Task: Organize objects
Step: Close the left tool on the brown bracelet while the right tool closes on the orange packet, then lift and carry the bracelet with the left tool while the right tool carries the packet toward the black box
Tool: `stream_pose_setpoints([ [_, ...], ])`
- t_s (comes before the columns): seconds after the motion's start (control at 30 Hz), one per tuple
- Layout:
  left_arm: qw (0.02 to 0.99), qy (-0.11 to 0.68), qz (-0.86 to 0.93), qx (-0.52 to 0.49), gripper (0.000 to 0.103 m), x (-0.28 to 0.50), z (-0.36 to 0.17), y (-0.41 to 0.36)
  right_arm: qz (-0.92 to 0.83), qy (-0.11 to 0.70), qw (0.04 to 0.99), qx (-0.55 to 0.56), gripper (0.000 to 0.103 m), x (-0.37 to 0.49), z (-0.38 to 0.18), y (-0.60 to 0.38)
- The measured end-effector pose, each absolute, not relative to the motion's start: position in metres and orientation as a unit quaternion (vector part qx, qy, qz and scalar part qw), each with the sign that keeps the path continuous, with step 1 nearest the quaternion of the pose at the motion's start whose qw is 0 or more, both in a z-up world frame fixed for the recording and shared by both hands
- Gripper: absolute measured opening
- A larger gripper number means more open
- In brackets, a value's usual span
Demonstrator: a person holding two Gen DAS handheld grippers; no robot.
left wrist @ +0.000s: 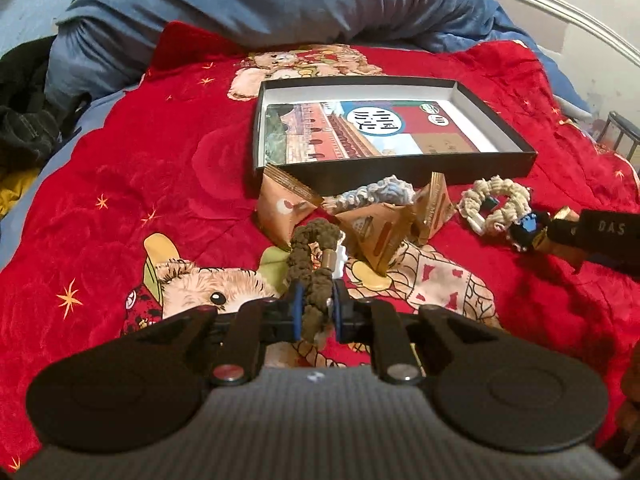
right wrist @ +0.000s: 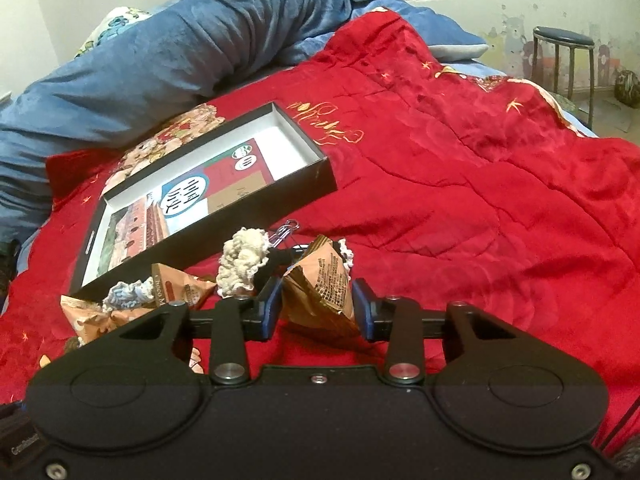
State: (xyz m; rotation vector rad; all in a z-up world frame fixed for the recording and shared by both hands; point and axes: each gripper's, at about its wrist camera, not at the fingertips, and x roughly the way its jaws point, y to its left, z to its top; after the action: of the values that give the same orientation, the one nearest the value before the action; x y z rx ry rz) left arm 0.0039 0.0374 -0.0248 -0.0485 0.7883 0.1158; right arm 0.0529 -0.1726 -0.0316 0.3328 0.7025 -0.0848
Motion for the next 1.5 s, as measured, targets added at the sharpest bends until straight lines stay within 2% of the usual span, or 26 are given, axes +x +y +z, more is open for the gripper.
stream_pose_setpoints([
  [0.87,0.929,0.364,0.03,-0.048,0.018,0.004,-0.016,0.035,0.02,0.3,0.937,0.178,0.036,0.038,-0.009,-0.161],
  [1.23,0.947,0.316,0.026,-0.057,0.018,-0.008,0.005,0.038,0.062,0.259,0.95,0.16,0.036,0.031,0.016,-0.149],
  [1.5,0.958,0.278,0.024,-0.063,0.018,-0.012,0.026,0.042,0.087,0.221,0.961,0.139,0.036,0.028,0.055,-0.135],
])
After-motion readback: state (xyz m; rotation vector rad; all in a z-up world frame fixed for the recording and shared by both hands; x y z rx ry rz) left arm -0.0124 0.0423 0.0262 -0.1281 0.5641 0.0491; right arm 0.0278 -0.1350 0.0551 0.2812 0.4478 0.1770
